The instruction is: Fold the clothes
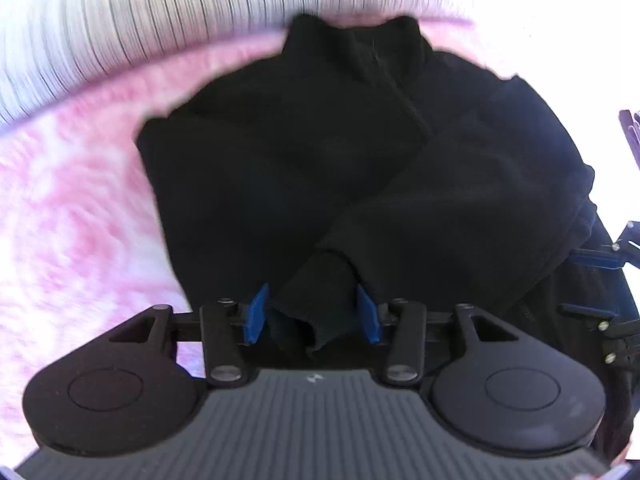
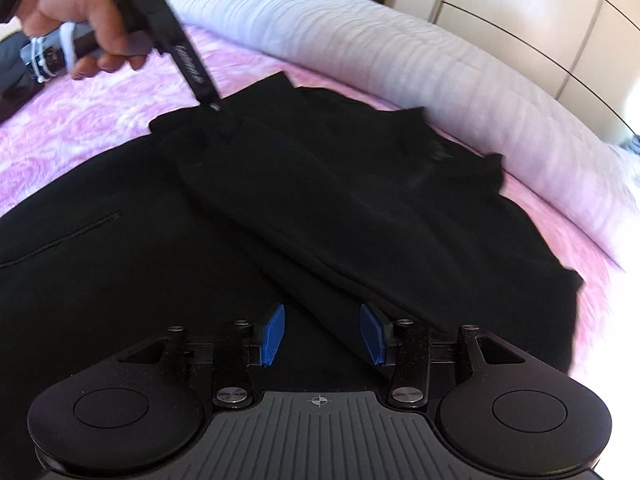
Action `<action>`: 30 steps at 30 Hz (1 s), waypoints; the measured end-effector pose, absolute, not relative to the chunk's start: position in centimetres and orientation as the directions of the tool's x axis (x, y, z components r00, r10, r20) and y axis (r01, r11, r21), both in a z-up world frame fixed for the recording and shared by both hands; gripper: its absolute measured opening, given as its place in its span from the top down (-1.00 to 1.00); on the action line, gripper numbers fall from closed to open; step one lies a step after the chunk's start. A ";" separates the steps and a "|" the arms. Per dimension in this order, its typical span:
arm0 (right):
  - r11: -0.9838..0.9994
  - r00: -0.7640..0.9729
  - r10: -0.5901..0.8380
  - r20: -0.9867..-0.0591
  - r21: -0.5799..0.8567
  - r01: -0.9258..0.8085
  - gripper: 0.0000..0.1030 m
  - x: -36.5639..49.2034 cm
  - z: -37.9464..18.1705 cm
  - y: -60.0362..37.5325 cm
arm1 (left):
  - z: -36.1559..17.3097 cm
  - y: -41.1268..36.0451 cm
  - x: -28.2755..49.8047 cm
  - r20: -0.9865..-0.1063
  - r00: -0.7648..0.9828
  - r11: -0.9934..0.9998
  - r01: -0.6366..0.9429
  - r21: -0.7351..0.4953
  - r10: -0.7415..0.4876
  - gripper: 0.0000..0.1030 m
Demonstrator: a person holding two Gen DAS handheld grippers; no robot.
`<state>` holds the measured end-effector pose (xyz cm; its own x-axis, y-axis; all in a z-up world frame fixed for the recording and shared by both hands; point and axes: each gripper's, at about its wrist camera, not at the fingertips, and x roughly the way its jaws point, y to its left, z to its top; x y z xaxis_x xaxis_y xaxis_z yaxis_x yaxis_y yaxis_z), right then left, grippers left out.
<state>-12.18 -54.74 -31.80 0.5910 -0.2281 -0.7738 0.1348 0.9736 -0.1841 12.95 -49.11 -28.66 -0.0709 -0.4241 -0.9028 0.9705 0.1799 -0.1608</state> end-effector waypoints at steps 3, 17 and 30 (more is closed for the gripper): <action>0.972 0.556 -0.235 -0.797 -0.180 0.152 0.10 -11.0 -32.5 -54.0 | -28.0 -48.6 12.9 -0.899 -0.065 0.162 0.975 -0.149 -0.434 0.82; 0.942 0.443 -0.225 -0.868 -0.077 0.326 0.03 -12.8 -32.6 -54.5 | -26.3 -44.1 12.7 -0.879 0.037 0.232 0.969 -0.085 -0.475 0.33; 0.931 0.284 -0.078 -0.955 0.032 0.364 -0.13 -26.0 -31.6 -56.2 | -27.6 -27.7 -4.7 -0.964 0.076 0.238 0.971 0.013 -0.256 0.22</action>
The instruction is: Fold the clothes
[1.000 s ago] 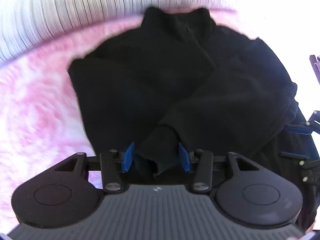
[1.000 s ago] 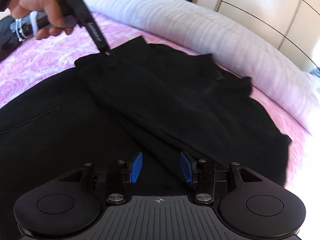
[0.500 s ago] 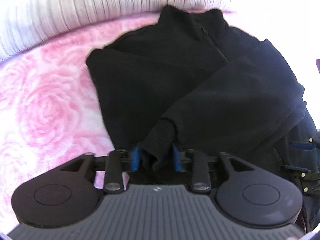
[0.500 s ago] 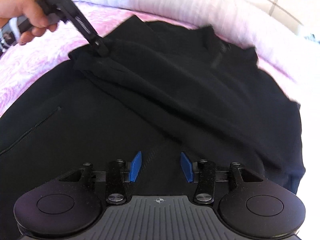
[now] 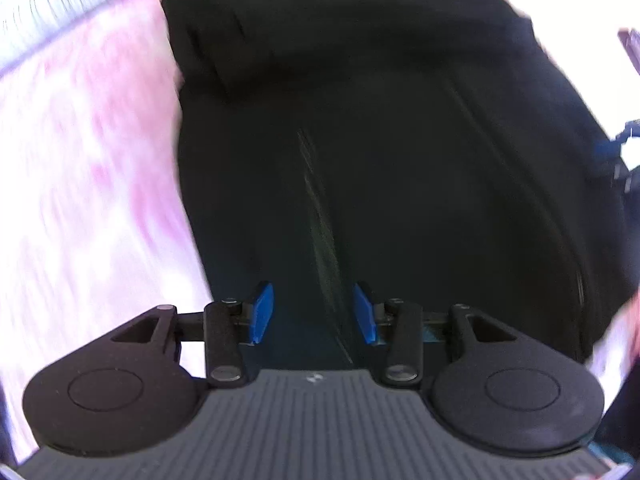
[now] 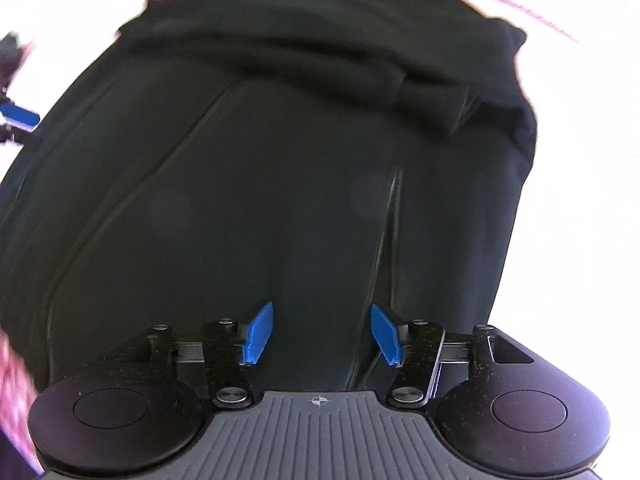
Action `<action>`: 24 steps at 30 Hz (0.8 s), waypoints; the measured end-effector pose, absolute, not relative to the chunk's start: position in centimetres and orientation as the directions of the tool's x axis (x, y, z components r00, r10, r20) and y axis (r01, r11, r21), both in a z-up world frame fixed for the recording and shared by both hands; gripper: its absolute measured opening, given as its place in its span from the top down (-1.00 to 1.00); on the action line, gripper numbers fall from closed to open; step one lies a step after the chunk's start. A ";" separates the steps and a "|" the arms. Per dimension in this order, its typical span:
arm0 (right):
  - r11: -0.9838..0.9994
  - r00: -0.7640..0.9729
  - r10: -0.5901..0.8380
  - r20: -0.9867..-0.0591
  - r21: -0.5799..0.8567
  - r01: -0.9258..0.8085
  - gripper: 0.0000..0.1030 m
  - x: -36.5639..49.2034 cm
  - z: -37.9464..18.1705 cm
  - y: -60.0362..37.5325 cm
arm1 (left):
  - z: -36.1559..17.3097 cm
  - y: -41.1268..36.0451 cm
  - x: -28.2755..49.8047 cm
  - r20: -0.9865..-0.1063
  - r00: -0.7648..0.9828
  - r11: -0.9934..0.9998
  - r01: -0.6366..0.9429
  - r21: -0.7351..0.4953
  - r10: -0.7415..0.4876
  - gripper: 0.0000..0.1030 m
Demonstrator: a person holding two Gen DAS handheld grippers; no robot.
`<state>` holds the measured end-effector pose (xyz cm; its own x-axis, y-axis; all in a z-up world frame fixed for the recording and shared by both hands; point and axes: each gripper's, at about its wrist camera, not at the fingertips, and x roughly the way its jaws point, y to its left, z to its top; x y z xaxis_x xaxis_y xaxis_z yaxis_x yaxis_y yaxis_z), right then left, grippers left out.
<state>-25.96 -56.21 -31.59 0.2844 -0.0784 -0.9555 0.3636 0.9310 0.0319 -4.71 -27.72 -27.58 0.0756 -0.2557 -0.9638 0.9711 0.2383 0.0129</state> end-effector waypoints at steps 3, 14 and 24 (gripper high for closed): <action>0.953 0.257 -0.058 -0.965 0.024 0.302 -0.13 -26.6 -31.1 -55.6 | -28.6 -25.0 -8.5 -0.976 0.118 0.223 0.972 0.077 -0.181 0.20; 0.948 0.253 -0.082 -0.964 0.003 0.319 -0.15 -29.0 -26.4 -52.0 | -23.7 -19.5 -12.7 -0.962 0.150 0.145 0.982 0.119 -0.228 0.17; 0.931 0.164 -0.135 -0.977 -0.068 0.358 -0.15 -30.7 -23.1 -45.5 | -19.6 -15.8 -16.3 -0.927 0.156 0.002 0.986 0.166 -0.340 0.14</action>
<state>-30.70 -45.47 -23.05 0.1645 -0.1349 -0.9771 0.3582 0.9311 -0.0683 -16.26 -15.82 -19.60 0.1563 -0.3404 -0.9272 0.9862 0.0017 0.1657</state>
